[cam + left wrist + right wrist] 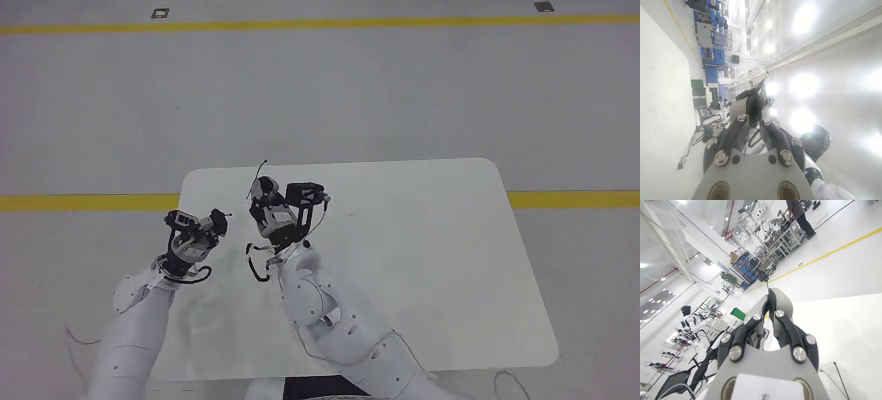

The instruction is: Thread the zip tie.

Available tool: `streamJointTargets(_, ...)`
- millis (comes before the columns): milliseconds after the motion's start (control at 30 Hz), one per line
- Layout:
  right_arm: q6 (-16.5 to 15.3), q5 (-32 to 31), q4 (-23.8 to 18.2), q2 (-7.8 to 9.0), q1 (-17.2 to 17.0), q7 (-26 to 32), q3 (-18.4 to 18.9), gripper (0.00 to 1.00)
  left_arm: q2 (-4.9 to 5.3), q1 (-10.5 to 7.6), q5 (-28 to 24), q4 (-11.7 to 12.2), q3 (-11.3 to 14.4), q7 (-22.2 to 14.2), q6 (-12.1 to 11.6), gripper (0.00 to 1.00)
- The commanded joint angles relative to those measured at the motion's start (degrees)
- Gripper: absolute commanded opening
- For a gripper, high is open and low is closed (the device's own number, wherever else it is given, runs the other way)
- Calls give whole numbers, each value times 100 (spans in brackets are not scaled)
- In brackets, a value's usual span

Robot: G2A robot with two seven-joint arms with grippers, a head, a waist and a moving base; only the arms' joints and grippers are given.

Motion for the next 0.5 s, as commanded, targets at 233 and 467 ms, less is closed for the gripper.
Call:
streamJointTargets(233,198,-39,399,-53,151,-380,-215,0,-73,-93,-139,95,43,-92,4,0)
streamJointTargets(467,158,-91,392,-44,135,-386,-215,0,-73,-93,-139,95,43,-92,4,0)
